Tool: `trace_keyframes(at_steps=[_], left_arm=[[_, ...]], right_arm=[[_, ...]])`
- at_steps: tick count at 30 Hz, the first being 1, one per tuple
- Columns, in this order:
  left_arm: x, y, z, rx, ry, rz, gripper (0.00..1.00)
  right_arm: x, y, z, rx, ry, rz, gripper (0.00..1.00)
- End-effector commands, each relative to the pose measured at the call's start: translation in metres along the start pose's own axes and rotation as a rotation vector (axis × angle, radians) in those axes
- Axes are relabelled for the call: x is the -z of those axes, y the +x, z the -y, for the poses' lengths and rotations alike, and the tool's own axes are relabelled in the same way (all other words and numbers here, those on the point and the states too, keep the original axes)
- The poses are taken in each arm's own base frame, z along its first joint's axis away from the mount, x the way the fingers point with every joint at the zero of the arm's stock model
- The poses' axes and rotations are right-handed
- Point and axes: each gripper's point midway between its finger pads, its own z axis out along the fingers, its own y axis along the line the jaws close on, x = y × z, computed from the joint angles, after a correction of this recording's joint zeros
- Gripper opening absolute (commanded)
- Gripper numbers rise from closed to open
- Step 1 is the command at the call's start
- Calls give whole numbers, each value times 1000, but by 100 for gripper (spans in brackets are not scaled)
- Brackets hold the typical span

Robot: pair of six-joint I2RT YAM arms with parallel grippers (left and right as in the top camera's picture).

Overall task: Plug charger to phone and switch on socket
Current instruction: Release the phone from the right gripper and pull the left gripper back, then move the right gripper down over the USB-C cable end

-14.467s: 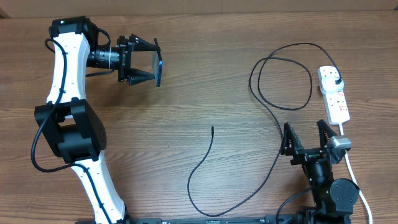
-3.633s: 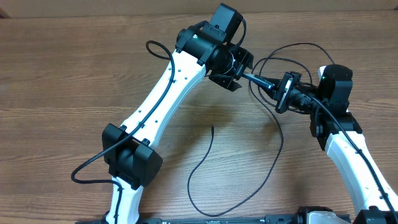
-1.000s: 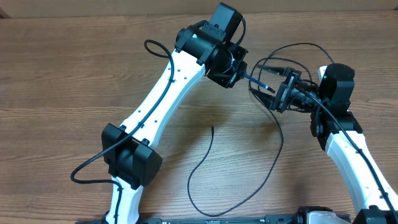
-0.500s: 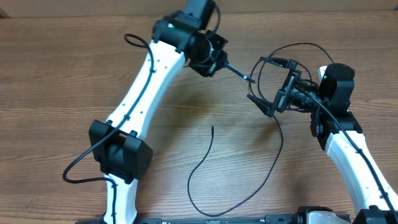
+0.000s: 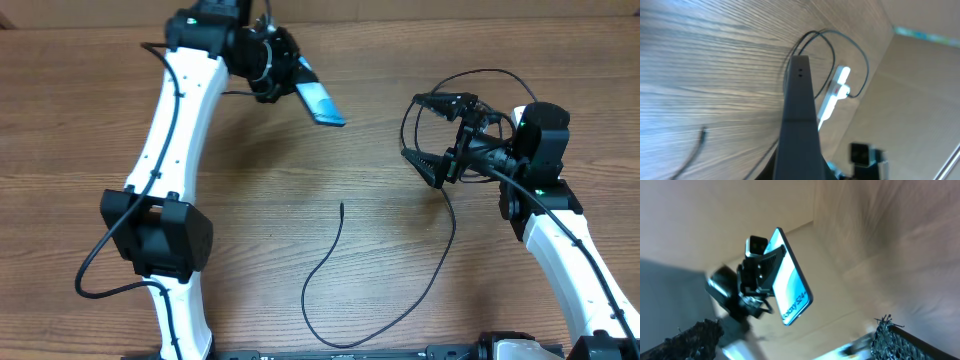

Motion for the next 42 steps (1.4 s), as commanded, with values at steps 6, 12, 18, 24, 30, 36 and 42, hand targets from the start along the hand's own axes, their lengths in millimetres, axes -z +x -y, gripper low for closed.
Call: trace_keyframes(at_steps=[6,12,18,24,30,36,42], left_arm=[[32,1,2,-306,92,-26,4],[48,-1,6,-380,195,-45,4],[61,-11,-5,-355,198,-24,4],[65,-13,-11,-371,191,-21,4],[66,-14,-10,-373,193,-16,4],[66,-15,-10,-377,194,-13,4],[66,-15,-10,-376,194,-14,4]], right_arm=[[-2,8,13,511,60,-33,100],[-16,24,9,604,46,-75,100],[-33,43,1,689,69,-93,99],[-44,42,18,744,259,-13,99],[-47,44,26,827,464,63,99],[-59,42,44,836,635,36,99],[-73,34,80,792,840,-20,100]])
